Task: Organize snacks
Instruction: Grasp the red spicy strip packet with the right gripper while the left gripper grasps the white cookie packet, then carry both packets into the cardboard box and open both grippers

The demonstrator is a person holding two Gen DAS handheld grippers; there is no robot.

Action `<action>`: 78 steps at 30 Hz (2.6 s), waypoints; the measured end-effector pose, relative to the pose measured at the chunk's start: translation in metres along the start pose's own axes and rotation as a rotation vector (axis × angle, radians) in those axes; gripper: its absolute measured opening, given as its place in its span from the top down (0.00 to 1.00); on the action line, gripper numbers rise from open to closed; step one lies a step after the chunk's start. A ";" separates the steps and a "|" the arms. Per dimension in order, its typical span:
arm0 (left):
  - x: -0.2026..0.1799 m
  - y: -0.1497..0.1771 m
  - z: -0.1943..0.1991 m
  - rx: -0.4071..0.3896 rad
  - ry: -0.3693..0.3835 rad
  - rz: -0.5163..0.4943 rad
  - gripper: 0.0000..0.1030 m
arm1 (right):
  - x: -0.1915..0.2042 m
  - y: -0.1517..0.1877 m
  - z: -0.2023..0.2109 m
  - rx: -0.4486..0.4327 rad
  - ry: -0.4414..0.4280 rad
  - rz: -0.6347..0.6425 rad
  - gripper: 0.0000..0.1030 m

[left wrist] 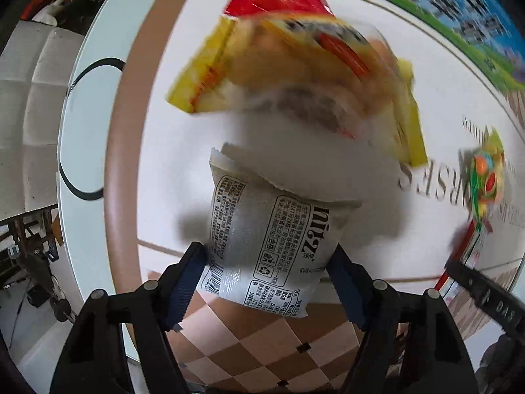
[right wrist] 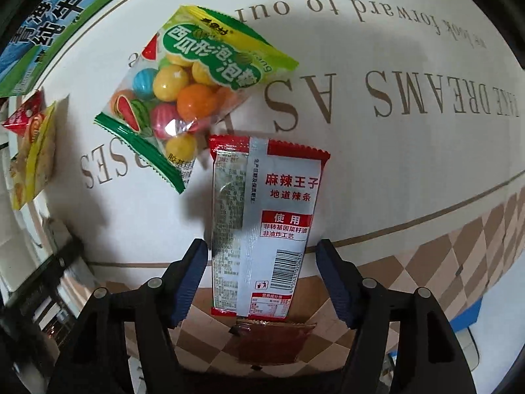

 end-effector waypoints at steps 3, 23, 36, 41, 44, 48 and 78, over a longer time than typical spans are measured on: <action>-0.006 0.002 -0.004 -0.006 -0.044 -0.020 0.28 | 0.018 0.000 0.000 -0.020 0.061 0.003 0.32; -0.011 0.015 0.031 -0.033 0.066 -0.035 0.29 | 0.028 0.027 0.047 -0.108 -0.052 0.108 0.59; -0.040 -0.018 0.177 -0.260 0.225 -0.134 0.29 | 0.030 0.013 0.184 -0.283 -0.218 0.181 0.59; -0.057 -0.069 0.222 -0.355 0.206 -0.160 0.29 | 0.040 -0.035 0.245 -0.406 -0.242 0.203 0.59; -0.063 -0.104 0.238 -0.405 0.157 -0.174 0.29 | 0.046 -0.073 0.280 -0.480 -0.210 0.210 0.59; -0.061 -0.152 0.237 -0.387 0.109 -0.175 0.29 | 0.056 -0.128 0.306 -0.535 -0.154 0.212 0.59; -0.042 -0.261 0.162 -0.183 0.021 -0.094 0.29 | 0.075 -0.258 0.218 -0.318 0.021 0.238 0.15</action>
Point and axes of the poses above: each gripper's, at about its wrist camera, not at the fingertips, and z roughly against the way its jaws point, x to its left, y to its underside, the point moved 3 cm from there along -z, roughly the way its jaws point, and after that the axes turned 2 degrees about x, right-handed, at the moved point
